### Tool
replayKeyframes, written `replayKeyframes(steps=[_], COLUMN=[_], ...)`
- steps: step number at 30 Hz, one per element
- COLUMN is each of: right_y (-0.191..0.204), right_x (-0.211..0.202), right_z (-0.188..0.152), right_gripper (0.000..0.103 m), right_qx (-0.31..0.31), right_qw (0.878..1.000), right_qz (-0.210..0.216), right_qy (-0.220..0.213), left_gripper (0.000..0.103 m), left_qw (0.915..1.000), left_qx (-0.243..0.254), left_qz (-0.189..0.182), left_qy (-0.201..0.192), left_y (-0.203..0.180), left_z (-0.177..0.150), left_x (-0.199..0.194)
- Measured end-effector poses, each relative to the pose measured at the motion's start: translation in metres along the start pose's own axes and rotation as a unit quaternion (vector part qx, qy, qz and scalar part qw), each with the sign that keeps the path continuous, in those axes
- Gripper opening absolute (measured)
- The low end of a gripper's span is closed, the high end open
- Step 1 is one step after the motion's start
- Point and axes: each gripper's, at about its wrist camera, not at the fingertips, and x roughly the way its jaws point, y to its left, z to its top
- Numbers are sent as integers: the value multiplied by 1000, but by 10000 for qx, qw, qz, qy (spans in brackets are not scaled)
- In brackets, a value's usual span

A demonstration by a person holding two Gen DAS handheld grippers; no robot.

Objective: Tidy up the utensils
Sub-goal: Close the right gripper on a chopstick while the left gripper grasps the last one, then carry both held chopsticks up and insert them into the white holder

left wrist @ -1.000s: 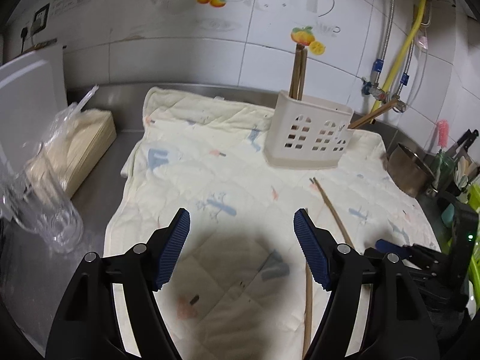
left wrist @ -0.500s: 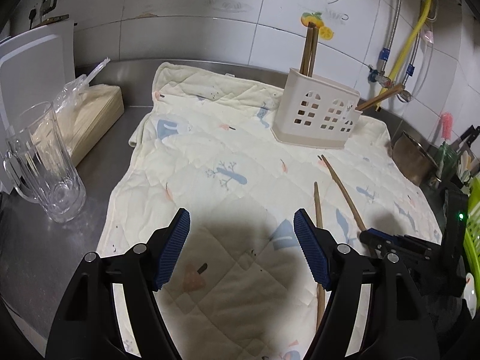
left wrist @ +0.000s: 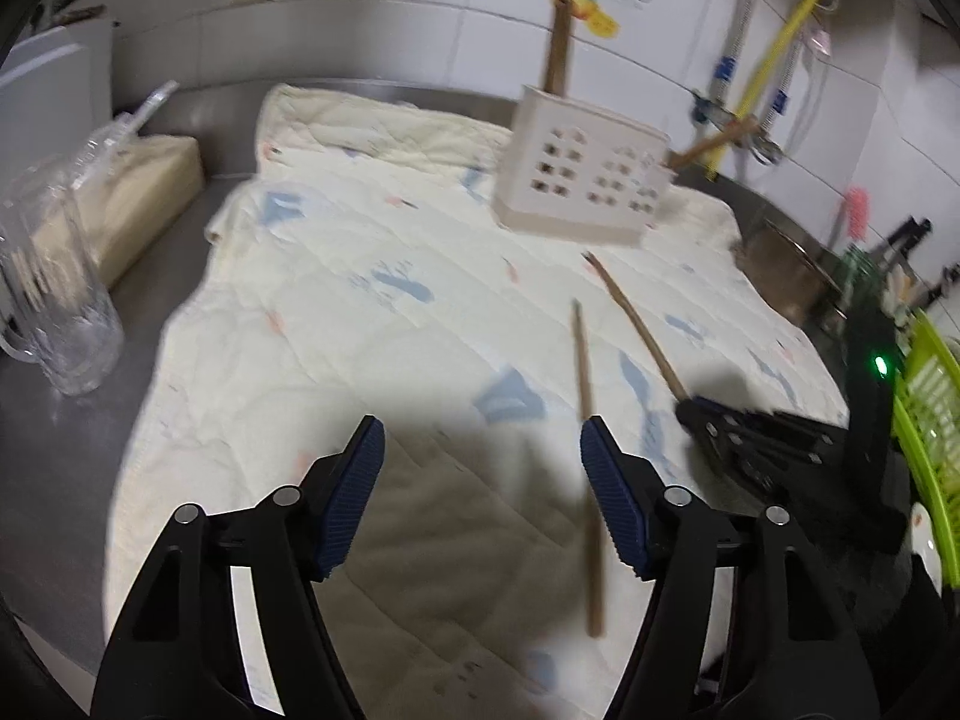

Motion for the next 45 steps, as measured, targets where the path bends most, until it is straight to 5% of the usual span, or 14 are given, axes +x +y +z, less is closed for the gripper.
replayKeyframes(steps=[6,14,26,36,45], right_y=[-5,-14,-15,-13,-20], right_x=[-5,-25,-69,-78,-90], right_z=[0,0,8,13,33], right_gripper=[7,6,6,7,7], right_qx=[83,172,42,19,-77], right_qw=[9999,9993,9958,9942,9923], right_qz=[52,56,4,28,28], right_qy=[-78,-314,-912,-1075,-1236], left_gripper=[61,30,11,6,5], left_qw=[9994,9969,9962,9964,9972], left_qx=[157,174,189,290,336], left_qz=[-236,-554,-445,-406,-638], left_qy=[198,530,729,682,210], left_y=[-19,-33,-40,-43,-43], left_z=[-14,-28,-35,-33,10], left_x=[8,25,43,41,12])
